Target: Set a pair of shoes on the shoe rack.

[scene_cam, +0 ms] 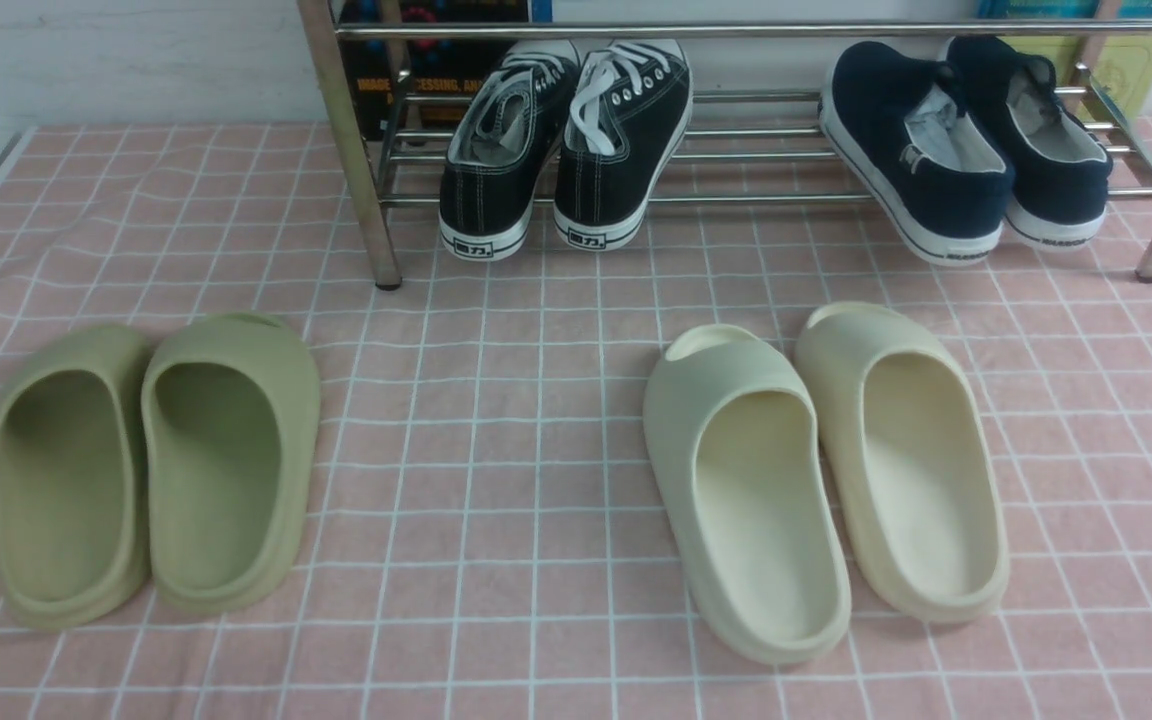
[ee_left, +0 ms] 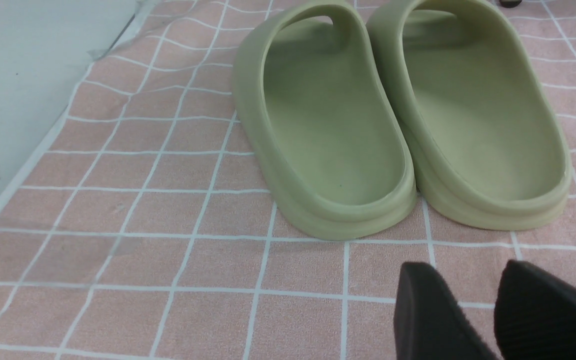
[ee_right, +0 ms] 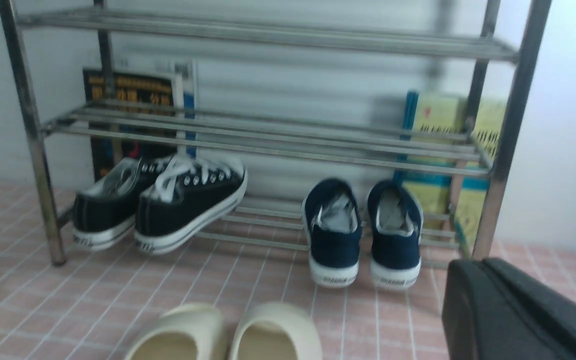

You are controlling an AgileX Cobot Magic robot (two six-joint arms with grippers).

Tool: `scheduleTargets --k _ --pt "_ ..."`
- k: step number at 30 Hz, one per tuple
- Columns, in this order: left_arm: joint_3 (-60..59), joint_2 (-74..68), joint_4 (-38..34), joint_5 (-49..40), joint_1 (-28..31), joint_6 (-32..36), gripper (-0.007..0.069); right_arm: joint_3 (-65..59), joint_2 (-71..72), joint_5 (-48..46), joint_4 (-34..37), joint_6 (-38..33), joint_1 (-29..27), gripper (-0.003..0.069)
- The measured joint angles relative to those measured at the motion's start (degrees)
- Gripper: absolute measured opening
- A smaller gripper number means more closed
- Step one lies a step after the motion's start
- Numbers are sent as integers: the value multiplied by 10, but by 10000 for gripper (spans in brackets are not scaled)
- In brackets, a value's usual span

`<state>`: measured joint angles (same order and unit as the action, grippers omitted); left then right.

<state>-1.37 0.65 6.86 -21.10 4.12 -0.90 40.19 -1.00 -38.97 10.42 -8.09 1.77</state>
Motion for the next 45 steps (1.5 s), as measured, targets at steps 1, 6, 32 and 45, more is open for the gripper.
scheduleTargets --k 1,6,32,45 --pt "0 0 0 0 0 0 239 -31 14 32 -8 -1 0 -13" --pt "0 1 1 0 0 0 239 -130 22 133 -22 -1 0 -17" --pt "0 1 2 0 0 0 239 -416 20 208 -144 146 -68 -19" --pt "0 1 2 0 0 0 239 -412 20 183 -148 146 -55 -19"
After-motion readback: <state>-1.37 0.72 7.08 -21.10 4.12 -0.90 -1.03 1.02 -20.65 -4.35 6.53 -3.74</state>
